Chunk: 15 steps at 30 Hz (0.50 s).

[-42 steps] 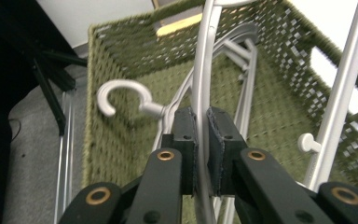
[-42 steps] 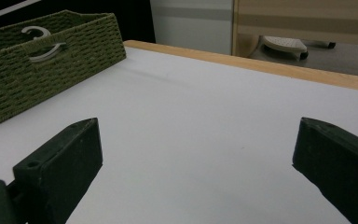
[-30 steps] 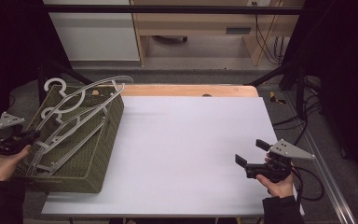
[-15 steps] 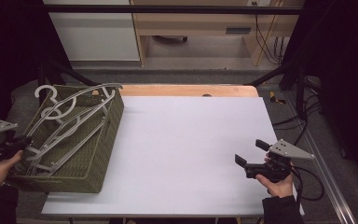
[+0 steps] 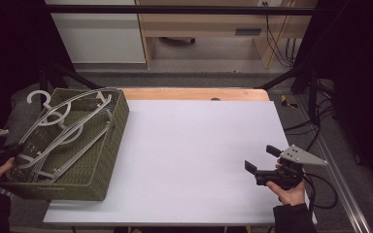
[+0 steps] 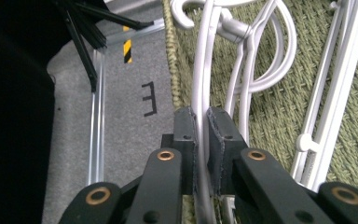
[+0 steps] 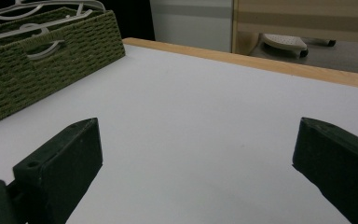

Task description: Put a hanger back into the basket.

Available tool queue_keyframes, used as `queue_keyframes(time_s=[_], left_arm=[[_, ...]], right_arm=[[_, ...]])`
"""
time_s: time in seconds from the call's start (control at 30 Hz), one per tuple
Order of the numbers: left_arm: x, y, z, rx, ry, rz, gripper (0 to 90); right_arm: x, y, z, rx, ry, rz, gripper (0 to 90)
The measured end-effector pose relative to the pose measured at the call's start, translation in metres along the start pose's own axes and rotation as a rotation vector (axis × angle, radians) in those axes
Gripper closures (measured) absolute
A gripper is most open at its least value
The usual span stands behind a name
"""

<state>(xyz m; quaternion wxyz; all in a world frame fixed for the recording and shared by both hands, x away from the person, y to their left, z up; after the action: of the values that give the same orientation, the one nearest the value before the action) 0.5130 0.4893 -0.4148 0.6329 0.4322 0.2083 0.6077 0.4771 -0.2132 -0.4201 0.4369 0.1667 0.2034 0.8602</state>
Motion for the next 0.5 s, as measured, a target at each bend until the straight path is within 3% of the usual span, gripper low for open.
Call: queue_keyframes(time_s=[0.2,0.37,0.5], left_arm=[[-0.004,-0.005,-0.003,0.008,-0.001,-0.004,82.5],[-0.010,-0.010,-0.005,0.026,-0.029,0.007,82.5],[-0.020,-0.013,-0.007,0.012,-0.024,-0.026,82.0]], right_arm=[[0.000,0.000,0.000,0.001,-0.002,-0.003,1.7],[0.000,0.000,0.000,0.000,-0.002,-0.003,1.7],[0.000,0.000,0.000,-0.002,-0.001,-0.001,1.6]])
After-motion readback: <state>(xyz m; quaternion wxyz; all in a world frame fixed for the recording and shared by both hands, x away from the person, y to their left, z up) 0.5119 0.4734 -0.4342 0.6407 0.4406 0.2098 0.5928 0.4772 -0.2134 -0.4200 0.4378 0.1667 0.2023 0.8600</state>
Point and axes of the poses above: each handheld gripper's, and its own axes: y roughly backward along the jaws, z roughly out of its top, x roughly to its left, the point moved 9 cm from there along -y, roughly forward along the jaws, and after that the axes turned 10 degrees about x, right-handed, at the moved point
